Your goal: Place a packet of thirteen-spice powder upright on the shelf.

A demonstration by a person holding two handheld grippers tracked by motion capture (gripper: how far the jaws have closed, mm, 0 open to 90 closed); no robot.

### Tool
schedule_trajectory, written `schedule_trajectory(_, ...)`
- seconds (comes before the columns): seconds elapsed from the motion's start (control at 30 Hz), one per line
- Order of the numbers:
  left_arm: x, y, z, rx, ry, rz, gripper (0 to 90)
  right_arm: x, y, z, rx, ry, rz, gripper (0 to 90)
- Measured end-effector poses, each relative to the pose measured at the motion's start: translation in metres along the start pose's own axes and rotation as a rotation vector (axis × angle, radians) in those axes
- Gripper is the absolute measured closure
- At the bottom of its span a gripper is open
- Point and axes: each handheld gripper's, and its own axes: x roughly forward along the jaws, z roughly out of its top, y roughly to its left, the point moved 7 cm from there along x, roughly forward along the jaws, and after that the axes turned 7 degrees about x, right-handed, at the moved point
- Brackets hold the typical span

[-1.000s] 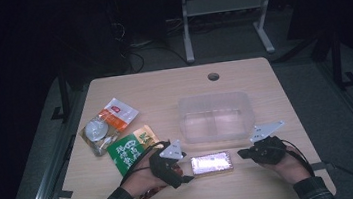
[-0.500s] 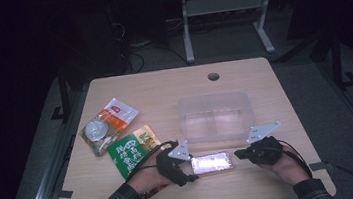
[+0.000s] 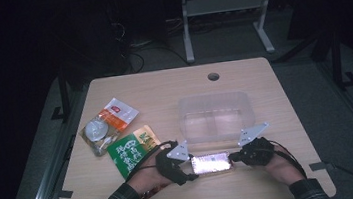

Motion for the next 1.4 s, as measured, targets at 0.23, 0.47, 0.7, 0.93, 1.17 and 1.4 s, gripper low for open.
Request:
schedule_trajectory(0.23, -0.016, 0.001, 0.015, 0.004, -0.101, 0.014, 31.8, 0.002, 0.0, 0.0, 0.012, 0.003, 0.017, 89.9)
schedule_trajectory(0.47, -0.03, 0.002, 0.034, 0.018, -0.188, 0.02, 31.7, 0.006, 0.002, 0.001, -0.002, 0.015, 0.019, 89.9)
schedule_trajectory(0.7, -0.038, 0.004, 0.051, 0.018, -0.257, 0.011, 31.6, 0.014, 0.01, 0.004, -0.005, 0.027, 0.049, 89.9)
schedule_trajectory(0.93, -0.039, 0.007, 0.061, 0.017, -0.283, 0.004, 31.5, 0.019, 0.014, 0.006, -0.03, 0.033, 0.061, 89.9)
schedule_trajectory(1.17, -0.039, 0.011, 0.074, 0.034, -0.305, 0.004, 31.6, 0.03, 0.025, 0.01, -0.076, 0.057, 0.086, 89.9)
schedule_trajectory(1.4, -0.033, 0.01, 0.085, 0.061, -0.306, -0.01, 31.6, 0.041, 0.036, 0.015, -0.14, 0.068, 0.106, 89.9)
